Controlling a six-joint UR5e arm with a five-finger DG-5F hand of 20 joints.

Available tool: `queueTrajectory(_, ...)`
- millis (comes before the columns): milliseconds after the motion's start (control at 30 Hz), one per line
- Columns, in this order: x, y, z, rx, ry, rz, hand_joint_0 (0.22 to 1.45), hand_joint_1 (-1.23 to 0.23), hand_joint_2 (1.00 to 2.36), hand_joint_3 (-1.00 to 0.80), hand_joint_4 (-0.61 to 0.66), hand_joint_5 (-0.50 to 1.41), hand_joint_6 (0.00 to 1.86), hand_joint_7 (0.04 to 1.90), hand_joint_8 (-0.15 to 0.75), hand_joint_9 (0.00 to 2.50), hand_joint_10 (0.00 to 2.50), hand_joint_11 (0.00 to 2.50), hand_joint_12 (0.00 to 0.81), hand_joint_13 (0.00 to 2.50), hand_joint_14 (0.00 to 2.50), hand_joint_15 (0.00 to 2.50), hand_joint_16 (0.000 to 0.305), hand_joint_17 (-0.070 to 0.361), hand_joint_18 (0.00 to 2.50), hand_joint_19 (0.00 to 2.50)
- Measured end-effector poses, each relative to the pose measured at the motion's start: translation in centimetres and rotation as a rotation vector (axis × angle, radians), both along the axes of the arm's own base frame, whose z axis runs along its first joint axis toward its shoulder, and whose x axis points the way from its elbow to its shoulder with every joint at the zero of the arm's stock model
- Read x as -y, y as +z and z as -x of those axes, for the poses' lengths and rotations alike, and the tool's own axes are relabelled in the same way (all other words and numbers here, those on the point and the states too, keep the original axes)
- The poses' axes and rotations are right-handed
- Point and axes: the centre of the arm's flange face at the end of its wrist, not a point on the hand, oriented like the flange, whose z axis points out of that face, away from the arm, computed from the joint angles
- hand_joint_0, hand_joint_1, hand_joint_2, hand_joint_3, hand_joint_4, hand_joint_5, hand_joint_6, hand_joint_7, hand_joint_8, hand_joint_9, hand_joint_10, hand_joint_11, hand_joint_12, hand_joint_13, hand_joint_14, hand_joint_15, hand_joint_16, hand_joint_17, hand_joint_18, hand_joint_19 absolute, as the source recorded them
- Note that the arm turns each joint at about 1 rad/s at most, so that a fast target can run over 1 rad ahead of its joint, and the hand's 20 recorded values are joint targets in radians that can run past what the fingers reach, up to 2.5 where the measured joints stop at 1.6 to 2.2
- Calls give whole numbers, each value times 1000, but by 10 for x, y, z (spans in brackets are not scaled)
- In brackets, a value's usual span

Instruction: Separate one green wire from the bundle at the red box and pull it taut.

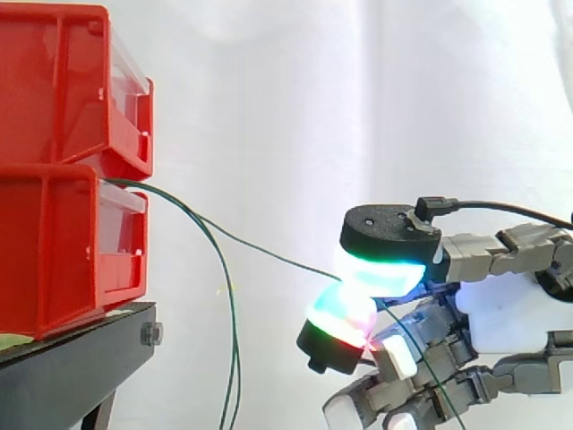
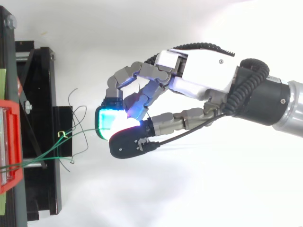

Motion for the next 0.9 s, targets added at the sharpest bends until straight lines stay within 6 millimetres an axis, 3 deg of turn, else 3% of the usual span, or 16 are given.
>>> queueTrajectory(900,0,0,0,-1,-1,4,615,-815,1014,-31,47,-104,907,1155,308,1173,22,615,379,773,13,375,58,131,803,505)
